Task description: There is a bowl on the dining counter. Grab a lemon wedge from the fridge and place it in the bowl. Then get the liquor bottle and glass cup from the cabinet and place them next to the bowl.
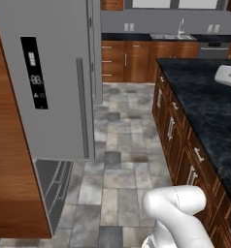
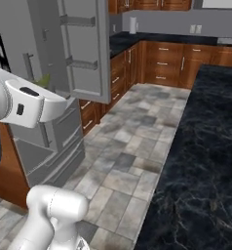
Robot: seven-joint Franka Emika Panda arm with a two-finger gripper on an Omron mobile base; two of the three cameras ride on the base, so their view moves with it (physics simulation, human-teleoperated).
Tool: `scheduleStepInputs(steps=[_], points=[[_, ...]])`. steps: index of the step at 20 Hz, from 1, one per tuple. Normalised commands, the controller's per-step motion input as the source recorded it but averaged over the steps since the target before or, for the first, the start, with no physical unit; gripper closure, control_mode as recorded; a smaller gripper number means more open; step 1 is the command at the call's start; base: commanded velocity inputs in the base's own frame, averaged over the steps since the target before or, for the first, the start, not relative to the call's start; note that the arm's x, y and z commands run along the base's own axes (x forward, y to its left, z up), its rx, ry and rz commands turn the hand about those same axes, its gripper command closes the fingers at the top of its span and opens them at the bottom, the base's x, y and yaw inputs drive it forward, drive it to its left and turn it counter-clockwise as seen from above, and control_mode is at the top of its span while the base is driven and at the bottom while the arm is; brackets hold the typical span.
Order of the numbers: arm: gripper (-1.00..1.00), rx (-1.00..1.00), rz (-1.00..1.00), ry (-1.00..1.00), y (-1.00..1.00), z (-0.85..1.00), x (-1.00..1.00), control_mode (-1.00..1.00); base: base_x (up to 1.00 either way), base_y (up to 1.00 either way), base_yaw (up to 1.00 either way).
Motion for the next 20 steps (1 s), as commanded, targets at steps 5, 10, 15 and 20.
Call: scheduleStepInputs(steps=[5,10,15,20], points=[[1.00,0.00,0.00,0.00,0.00,0.00,0.00,1.00,-1.00,-0.57,-0.04],[1.00,0.00,0.00,0.00,0.00,0.00,0.00,1.00,-1.00,-0.31,-0.22],[1.00,0.00,0.00,0.00,0.00,0.00,0.00,1.00,-1.00,0.07,-0.44],[1.00,0.00,0.00,0.00,0.00,0.00,0.00,1.00,-0.79,0.75,-0.26]])
